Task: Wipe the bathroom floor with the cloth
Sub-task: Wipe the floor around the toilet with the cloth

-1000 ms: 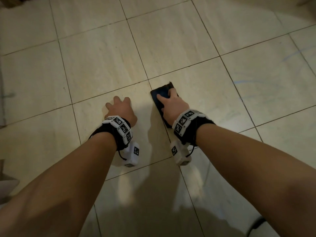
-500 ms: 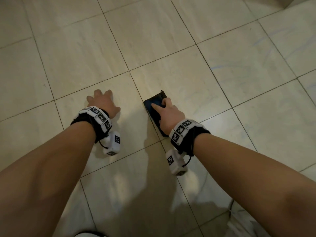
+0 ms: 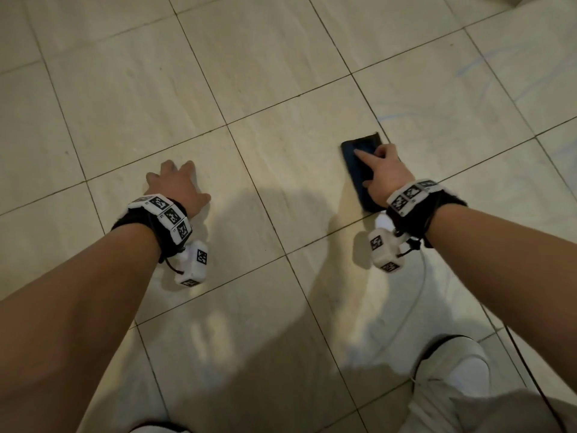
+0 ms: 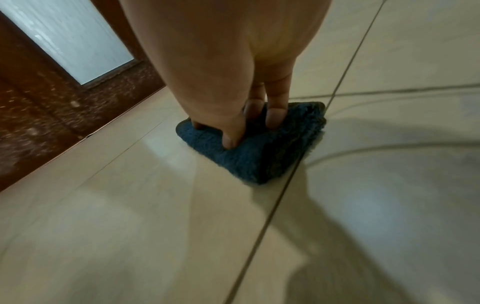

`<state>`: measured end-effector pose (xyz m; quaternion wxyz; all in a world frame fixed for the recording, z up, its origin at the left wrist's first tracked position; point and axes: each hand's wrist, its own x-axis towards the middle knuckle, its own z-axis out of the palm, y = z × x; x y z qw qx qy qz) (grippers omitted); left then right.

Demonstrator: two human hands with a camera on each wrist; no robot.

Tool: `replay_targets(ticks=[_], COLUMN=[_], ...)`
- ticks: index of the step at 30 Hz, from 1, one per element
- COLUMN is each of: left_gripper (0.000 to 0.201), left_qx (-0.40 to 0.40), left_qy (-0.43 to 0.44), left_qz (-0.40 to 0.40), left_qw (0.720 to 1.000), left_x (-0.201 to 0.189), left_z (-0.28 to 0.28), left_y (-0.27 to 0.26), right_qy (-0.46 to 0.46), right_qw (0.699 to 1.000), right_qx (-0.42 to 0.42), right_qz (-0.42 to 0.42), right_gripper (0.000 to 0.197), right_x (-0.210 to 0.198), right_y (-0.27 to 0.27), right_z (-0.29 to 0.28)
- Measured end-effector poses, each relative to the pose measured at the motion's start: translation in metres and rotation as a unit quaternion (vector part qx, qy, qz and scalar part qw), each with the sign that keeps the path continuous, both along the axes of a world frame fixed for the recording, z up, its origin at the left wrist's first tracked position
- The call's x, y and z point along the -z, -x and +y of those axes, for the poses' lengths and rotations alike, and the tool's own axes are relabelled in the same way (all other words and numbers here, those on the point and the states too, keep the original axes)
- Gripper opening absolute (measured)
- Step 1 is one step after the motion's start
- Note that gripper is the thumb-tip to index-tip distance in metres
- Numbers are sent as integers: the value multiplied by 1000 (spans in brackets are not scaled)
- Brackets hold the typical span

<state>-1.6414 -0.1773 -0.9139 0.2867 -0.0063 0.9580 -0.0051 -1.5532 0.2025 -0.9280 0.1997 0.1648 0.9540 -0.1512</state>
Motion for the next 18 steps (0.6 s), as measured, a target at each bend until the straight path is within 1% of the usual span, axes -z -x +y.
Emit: replay_targets(ticks=[2, 5, 11, 15, 18], left_gripper=[70, 70, 69, 68, 63], left_qx=[0, 0, -3, -10, -5], left_qy=[2, 3, -1, -12, -8], left_qz=[0, -1, 2, 12, 21], left_qw=[1000, 1000, 1000, 1000, 1000], left_x=[1, 3, 5, 6, 7], left_z=[0, -1, -2, -3, -2], left_y=[1, 1, 0, -2, -2], right_qy=[-5, -12, -35, -45, -47], right_qw=[1000, 999, 998, 998, 998], right_qx=[29, 43, 43, 45, 29], right_qz=[-7, -10, -5, -11, -19], right_gripper=[67, 66, 64, 64, 65], right_x=[0, 0, 4, 5, 5], right_y=[5, 11, 23, 51, 76], right_z=[21, 31, 26, 19, 0])
